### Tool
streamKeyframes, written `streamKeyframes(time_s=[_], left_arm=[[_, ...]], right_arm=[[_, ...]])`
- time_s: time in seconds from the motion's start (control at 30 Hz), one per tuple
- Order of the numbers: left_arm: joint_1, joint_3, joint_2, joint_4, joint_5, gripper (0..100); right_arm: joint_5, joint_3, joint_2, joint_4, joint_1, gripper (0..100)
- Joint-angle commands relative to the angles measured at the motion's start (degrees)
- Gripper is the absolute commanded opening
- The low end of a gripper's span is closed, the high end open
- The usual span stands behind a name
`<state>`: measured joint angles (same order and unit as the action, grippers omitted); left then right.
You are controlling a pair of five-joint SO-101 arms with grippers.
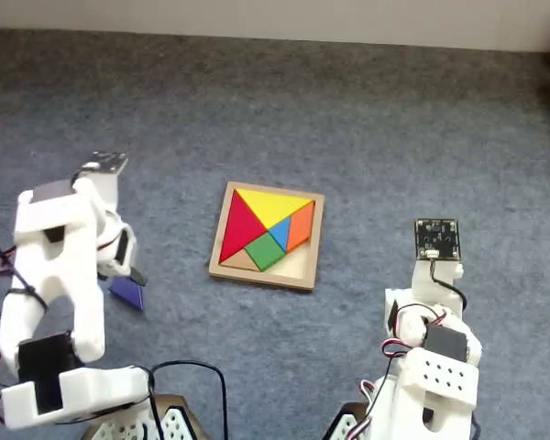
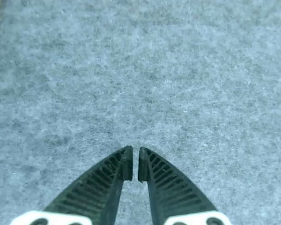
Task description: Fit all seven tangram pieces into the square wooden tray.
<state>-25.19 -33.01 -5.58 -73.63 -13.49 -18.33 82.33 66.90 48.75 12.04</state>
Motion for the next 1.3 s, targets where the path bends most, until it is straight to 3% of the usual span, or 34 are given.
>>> streamKeyframes(time_s=[0.0, 0.17, 0.57, 0.83, 1.03, 1.27], left_arm=[[-4.26, -1.01, -2.42, 3.16, -0.44, 22], [-4.09, -3.91, -2.33, 5.27, -0.44, 22], [3.38, -8.04, -0.57, 9.14, 0.0, 22], [4.26, 5.23, 14.9, 3.16, 3.08, 22], [6.55, 8.31, 17.63, 2.55, 2.9, 7], [12.0, 8.92, 17.01, 0.09, 3.16, 7]], right_arm=[[0.09, -0.66, 1.1, -1.01, -0.75, 3.7], [0.09, -0.66, 1.1, -1.01, -0.75, 3.7], [0.09, -0.66, 1.1, -1.01, -0.48, 3.7], [0.09, -0.66, 1.1, -1.01, -0.48, 3.7], [0.09, -0.66, 1.1, -1.01, -0.4, 3.7], [0.09, -0.66, 1.1, -1.01, -0.4, 3.7]])
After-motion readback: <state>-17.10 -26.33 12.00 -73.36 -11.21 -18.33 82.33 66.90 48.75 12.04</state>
